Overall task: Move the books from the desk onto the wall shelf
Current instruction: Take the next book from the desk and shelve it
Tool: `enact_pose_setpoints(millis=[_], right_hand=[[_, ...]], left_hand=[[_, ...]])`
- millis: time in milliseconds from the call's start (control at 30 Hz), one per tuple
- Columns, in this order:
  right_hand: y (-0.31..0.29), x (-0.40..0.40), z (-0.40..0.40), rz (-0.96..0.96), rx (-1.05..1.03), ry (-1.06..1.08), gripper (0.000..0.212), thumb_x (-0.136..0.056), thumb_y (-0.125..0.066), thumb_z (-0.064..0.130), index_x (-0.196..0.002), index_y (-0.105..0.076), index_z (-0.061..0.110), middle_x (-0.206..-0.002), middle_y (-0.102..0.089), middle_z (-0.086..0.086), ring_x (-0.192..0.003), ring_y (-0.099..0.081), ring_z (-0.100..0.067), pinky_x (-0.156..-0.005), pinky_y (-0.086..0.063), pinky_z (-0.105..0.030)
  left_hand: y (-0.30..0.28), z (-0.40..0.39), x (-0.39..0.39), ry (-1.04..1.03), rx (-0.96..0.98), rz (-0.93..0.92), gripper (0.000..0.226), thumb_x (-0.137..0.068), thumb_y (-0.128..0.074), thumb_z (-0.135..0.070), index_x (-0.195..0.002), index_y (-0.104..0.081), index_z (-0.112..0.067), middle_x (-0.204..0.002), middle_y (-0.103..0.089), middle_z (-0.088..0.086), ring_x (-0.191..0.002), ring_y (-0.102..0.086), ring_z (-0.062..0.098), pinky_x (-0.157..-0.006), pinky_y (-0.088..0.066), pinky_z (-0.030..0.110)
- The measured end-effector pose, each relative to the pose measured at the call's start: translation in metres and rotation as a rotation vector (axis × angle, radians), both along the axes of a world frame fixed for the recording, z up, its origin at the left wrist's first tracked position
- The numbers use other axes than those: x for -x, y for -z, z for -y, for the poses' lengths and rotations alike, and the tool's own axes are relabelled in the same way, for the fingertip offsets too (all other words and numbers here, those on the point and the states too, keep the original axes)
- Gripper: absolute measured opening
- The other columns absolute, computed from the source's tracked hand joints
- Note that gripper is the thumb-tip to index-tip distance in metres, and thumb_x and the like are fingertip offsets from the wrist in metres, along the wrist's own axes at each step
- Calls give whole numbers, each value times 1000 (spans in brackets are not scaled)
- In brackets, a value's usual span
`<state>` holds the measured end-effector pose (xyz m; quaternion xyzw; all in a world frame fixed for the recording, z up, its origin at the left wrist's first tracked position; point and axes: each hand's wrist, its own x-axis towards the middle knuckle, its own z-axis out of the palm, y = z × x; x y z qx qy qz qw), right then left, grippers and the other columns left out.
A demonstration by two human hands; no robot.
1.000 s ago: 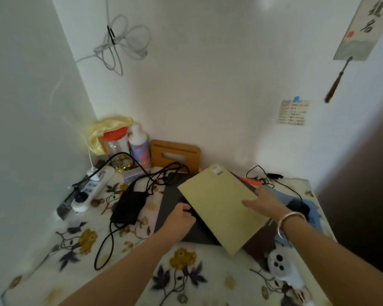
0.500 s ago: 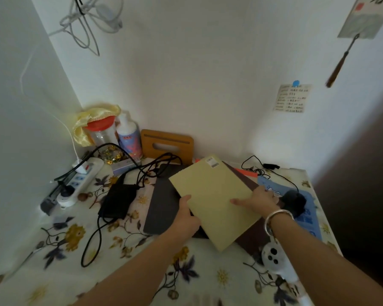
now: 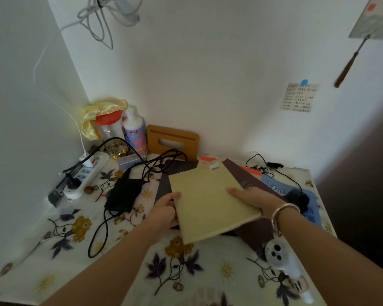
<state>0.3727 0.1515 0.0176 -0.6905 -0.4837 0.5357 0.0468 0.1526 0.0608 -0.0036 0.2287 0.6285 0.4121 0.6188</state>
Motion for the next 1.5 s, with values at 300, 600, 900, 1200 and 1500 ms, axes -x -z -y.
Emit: enact_pose_setpoints(millis=[300, 600, 900, 1200, 1500], right_hand=[[-110, 51, 7, -705, 170, 298, 24, -95, -44, 13, -82, -54, -4, -64, -63, -18, -35, -53, -14, -31, -40, -13], [-254, 120, 33, -952, 85, -150, 63, -92, -33, 51, -117, -55, -2, -92, -73, -22, -67, -74, -26, -48, -57, -25], [-373, 241, 90, -659, -1051, -402, 25, -96, -43, 34, -102, -60, 16, -109, -61, -3, -104, -62, -22, -90, -55, -43], [-466, 308, 94, -551, -1662, -564, 70, -96, -47, 23, -153, -7, 30, -161, -1, 14, -147, 3, 0, -119, -6, -27], [-532, 323, 34, -425, -1712, -241, 69, -99, -30, 43, -152, 10, 27, -162, 13, 2, -148, 15, -18, -121, -3, -48]], left_hand=[[-79, 14, 59, 87, -537, -801, 36, -69, -79, -32, -94, -59, -49, -117, -48, 0, -114, -46, 20, -98, -41, 41], [-232, 64, 98, -260, -1035, -702, 21, -81, -71, -23, -91, -61, -38, -79, -70, -19, -77, -65, -3, -64, -52, 12], [-395, 104, 167, -643, -1334, -762, 32, -82, -71, -14, -112, -59, -16, -95, -67, -11, -81, -66, -7, -60, -51, 7], [-540, 105, 197, -824, -1634, -703, 28, -81, -70, -13, -104, -57, -21, -95, -69, -9, -81, -69, 1, -63, -54, 14], [-618, 22, 187, -717, -1717, -665, 31, -82, -69, -14, -110, -58, -14, -98, -67, -2, -86, -66, 11, -61, -51, 13]])
